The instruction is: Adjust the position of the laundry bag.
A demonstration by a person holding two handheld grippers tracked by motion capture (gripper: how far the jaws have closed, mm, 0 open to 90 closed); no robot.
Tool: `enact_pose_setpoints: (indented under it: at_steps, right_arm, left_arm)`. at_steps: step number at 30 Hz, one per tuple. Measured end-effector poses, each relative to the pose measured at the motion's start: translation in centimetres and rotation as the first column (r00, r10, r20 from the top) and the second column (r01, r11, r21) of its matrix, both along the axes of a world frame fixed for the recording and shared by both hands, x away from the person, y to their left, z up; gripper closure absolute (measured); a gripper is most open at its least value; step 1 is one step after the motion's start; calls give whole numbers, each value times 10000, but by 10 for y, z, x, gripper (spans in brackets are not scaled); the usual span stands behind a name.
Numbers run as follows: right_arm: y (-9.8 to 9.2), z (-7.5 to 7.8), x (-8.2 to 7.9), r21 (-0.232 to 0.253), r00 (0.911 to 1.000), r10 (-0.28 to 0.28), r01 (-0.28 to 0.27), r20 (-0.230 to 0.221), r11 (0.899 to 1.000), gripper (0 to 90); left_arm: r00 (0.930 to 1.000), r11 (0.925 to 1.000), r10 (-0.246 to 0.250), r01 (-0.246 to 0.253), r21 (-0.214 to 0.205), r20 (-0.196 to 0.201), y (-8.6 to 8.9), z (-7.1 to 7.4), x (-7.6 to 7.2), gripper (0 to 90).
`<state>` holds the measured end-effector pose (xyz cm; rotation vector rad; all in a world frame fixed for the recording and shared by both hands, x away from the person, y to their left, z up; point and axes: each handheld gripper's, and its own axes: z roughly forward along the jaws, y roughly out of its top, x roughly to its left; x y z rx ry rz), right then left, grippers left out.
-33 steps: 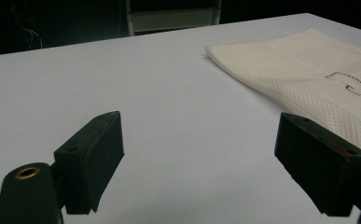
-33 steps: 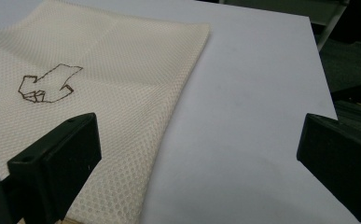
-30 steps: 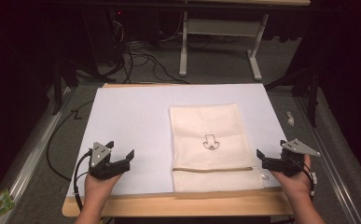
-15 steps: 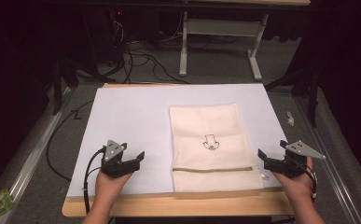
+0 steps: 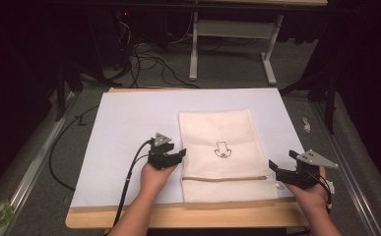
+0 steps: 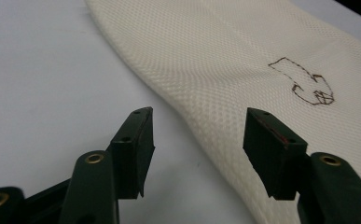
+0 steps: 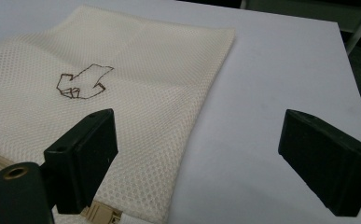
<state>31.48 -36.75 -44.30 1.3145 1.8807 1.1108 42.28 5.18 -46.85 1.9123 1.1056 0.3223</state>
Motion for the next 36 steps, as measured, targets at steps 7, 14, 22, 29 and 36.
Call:
enact_pose_setpoints:
  at_steps: [7,14,22,29,36]
  right_arm:
    - [0,-1,0,-35,9999,127,-127,-72,9999,137]
    - [2,-3,1,-108,9995,224,-226,-208,9997,147]
    - [5,-5,0,-203,9990,290,-297,-331,9994,154]
    - [7,-7,2,-228,9983,385,-396,-445,9990,166]
    - [12,-6,0,37,9955,796,-795,-508,9968,247]
  left_arm:
    - [9973,9934,455,-391,1076,-577,-19,-8,21,477]
    - [9997,9899,193,-173,1406,-133,-29,-12,16,830]
    - [9922,9774,1183,-1233,1715,394,-14,-12,19,880]
    - [9864,9760,1549,-1613,1460,540,3,-12,19,738]
    - [9826,9816,1392,-1533,1141,1229,24,2,-1,460]
